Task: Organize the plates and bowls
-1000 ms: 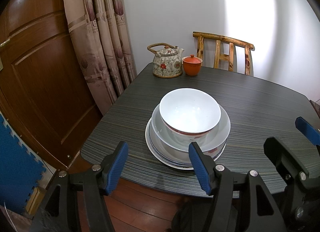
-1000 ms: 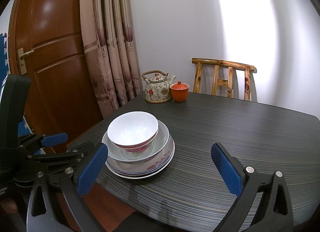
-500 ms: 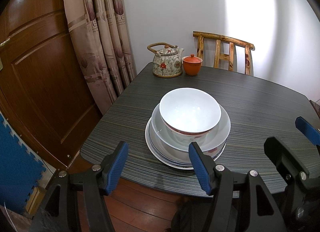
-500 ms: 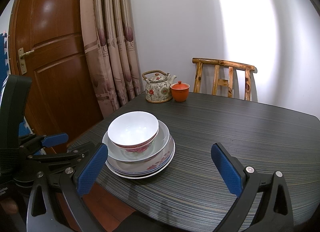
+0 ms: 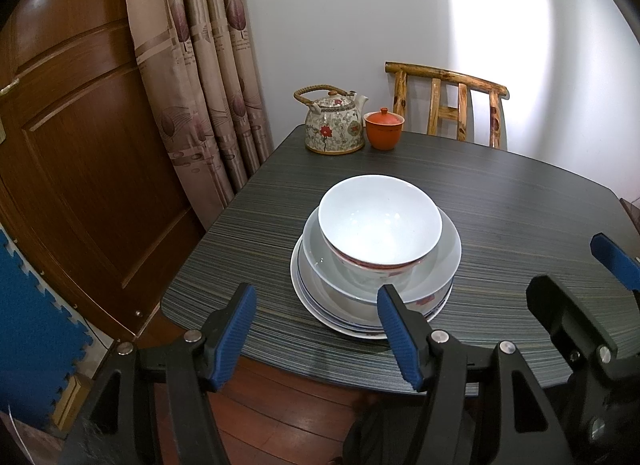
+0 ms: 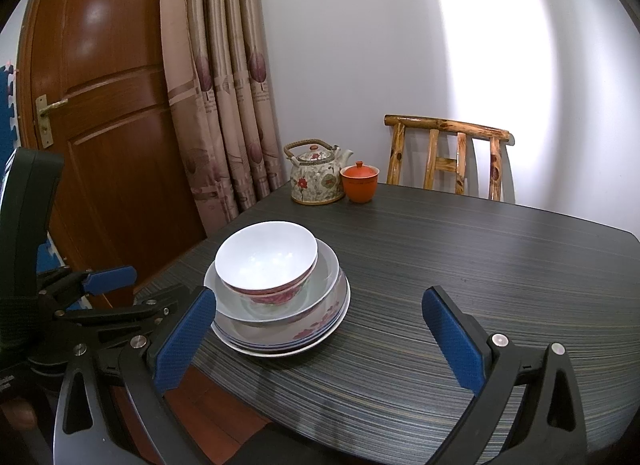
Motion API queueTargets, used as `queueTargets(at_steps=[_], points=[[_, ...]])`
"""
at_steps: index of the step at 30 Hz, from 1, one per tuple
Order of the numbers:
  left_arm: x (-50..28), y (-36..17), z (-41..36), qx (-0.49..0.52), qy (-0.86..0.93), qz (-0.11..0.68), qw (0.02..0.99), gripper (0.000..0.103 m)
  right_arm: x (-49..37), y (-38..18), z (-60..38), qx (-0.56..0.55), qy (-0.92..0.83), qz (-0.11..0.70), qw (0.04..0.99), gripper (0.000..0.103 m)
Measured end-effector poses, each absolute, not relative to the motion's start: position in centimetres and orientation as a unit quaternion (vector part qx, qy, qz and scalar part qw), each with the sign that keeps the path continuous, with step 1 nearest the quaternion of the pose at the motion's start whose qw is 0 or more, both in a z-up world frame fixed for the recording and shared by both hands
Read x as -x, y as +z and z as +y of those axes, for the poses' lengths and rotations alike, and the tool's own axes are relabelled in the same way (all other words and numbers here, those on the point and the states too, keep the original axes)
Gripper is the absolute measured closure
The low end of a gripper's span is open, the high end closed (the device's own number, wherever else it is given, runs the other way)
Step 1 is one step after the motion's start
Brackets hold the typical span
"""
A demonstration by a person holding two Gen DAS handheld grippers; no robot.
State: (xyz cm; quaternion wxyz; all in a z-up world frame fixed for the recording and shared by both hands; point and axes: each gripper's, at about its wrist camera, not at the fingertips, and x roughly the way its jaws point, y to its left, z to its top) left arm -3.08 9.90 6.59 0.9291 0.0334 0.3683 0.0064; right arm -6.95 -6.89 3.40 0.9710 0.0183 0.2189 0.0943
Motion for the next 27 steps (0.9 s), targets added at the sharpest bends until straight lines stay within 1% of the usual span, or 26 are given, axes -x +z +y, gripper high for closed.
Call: queueTargets(at_steps=[27], points=[[2.85,6.24,10.13,-0.036,0.004,0.37,0.928,0.039,7.14,2.83,-7.29,-0.018,0.096,0.221,0.97,0.001]])
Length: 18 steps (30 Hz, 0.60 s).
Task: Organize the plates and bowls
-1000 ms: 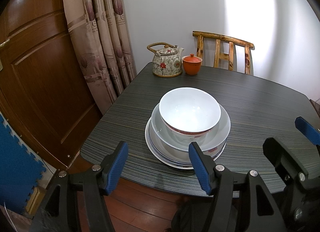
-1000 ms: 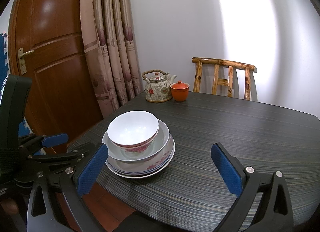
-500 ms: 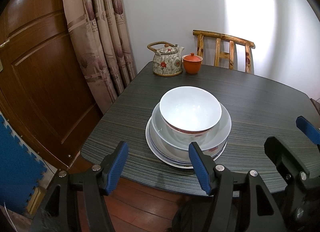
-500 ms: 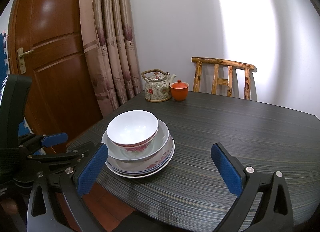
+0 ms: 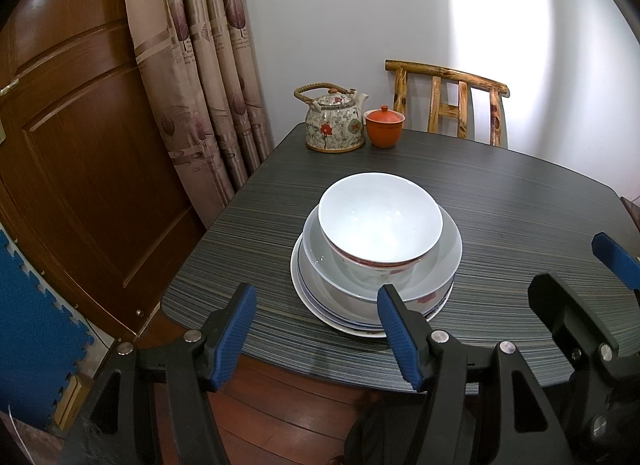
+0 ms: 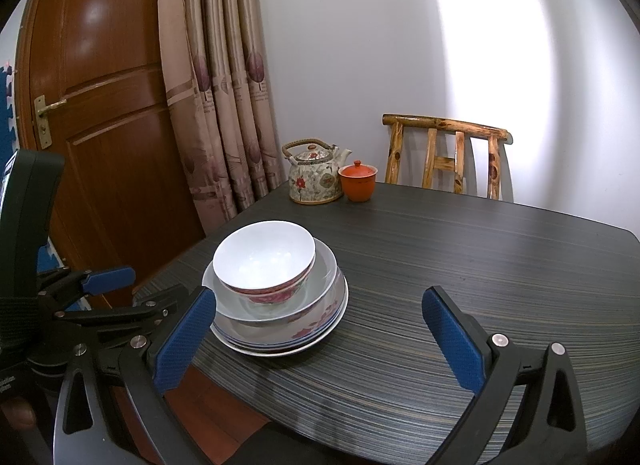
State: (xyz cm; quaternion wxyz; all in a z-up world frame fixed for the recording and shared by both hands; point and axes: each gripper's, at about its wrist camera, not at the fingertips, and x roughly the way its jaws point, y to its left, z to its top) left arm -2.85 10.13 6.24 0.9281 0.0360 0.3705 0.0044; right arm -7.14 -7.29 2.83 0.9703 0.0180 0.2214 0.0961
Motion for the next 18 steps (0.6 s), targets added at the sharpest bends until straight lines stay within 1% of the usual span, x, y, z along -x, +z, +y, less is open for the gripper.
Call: queueTargets(at_steps=[18], points=[[2.67,6.02,10.21,-0.038,0.003,0.372,0.927,0.039,7.0,2.98,-7.33,-0.018,0.097,0.222,0.97,0.001]])
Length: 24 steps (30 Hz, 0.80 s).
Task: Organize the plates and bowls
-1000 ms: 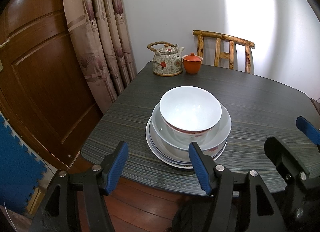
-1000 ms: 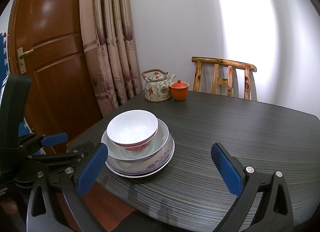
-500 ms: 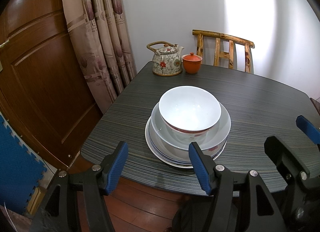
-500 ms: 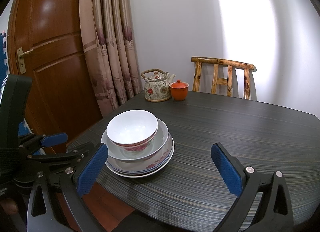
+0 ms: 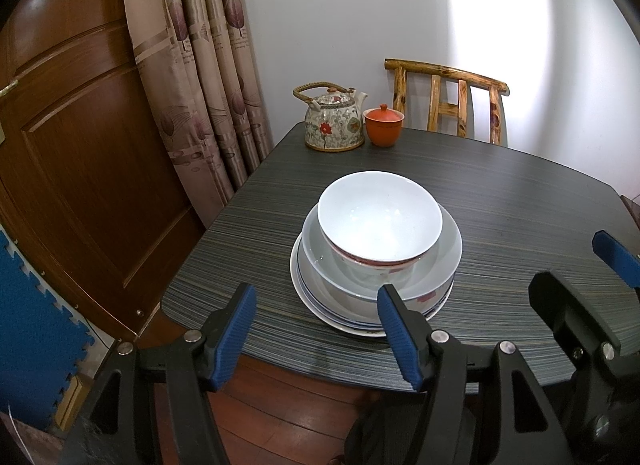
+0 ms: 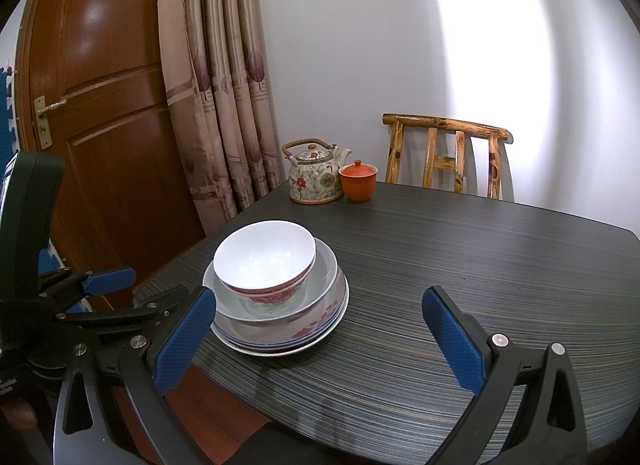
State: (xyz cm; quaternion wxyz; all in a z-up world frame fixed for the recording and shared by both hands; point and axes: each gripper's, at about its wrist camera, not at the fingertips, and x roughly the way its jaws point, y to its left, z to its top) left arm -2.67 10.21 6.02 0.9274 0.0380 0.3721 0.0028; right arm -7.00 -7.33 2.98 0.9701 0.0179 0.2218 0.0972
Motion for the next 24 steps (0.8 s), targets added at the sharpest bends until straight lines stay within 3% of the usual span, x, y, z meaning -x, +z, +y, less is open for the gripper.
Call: queueTargets(at_steps=[24], points=[[1.87,5.88,10.49,-0.039,-0.003,0.379,0.925,0.039,6.95,2.94,-7.37,-0.018,0.098,0.223,0.97,0.001]])
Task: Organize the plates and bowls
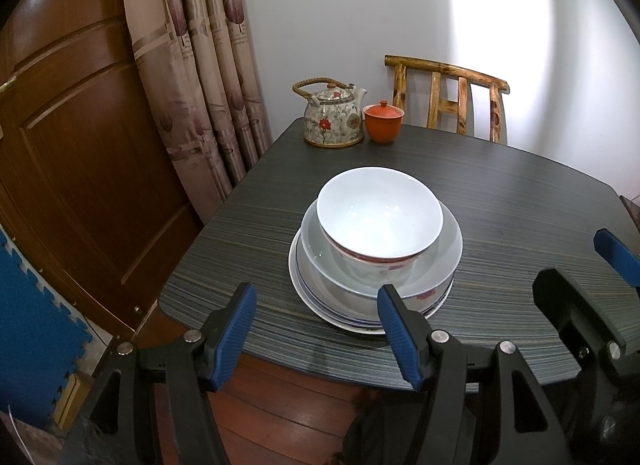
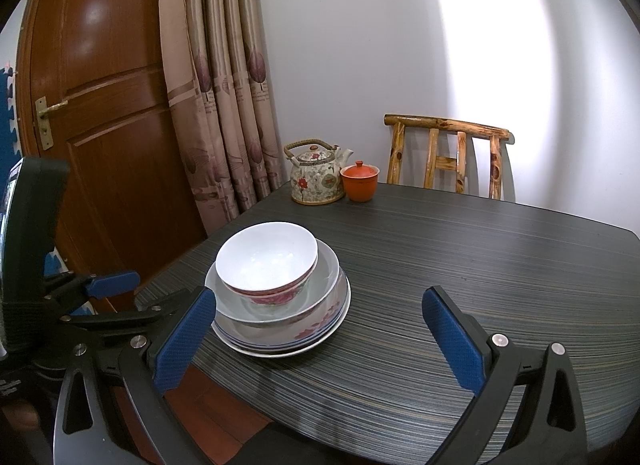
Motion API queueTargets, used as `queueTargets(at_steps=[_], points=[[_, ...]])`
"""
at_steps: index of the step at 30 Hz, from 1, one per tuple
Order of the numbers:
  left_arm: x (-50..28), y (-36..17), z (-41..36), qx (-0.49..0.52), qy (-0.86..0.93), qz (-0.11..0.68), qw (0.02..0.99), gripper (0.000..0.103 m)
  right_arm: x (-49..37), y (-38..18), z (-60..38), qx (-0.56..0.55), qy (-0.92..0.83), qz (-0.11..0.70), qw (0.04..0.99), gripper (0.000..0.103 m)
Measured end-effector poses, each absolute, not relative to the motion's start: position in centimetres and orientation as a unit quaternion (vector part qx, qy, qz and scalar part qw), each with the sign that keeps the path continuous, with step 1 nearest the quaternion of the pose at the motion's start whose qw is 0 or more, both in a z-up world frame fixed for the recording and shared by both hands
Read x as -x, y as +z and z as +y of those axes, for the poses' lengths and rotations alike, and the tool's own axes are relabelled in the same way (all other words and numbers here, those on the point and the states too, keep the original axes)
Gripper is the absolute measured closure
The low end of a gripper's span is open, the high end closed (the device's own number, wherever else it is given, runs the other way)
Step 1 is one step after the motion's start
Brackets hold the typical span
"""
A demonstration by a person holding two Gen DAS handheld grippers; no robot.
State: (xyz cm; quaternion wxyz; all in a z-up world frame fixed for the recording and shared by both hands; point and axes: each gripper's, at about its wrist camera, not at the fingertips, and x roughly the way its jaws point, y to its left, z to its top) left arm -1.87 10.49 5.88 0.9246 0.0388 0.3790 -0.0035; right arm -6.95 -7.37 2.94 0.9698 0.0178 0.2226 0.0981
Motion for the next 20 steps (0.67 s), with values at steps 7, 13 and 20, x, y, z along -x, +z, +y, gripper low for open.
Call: queueTargets(at_steps=[7,13,20], points=[[1.7,5.2,10.5,-0.039,-0.012,0.394,0.918,0.024,6.8,3.0,-7.5,-0.019,0.099,0.223,0.97,0.001],[2.1,5.0,10.7,-0.05,0.006,0.367,0.929,0.024,6.7,3.1,-8.0,-0.027,0.099,0.224,0.969,0.001],[1.5,5.2,10.9,-0.039,0.009,0.375,0.926,0.024,6.2,3.2,-10.9,-0.049,0.071,0.229,0.97,0.001]])
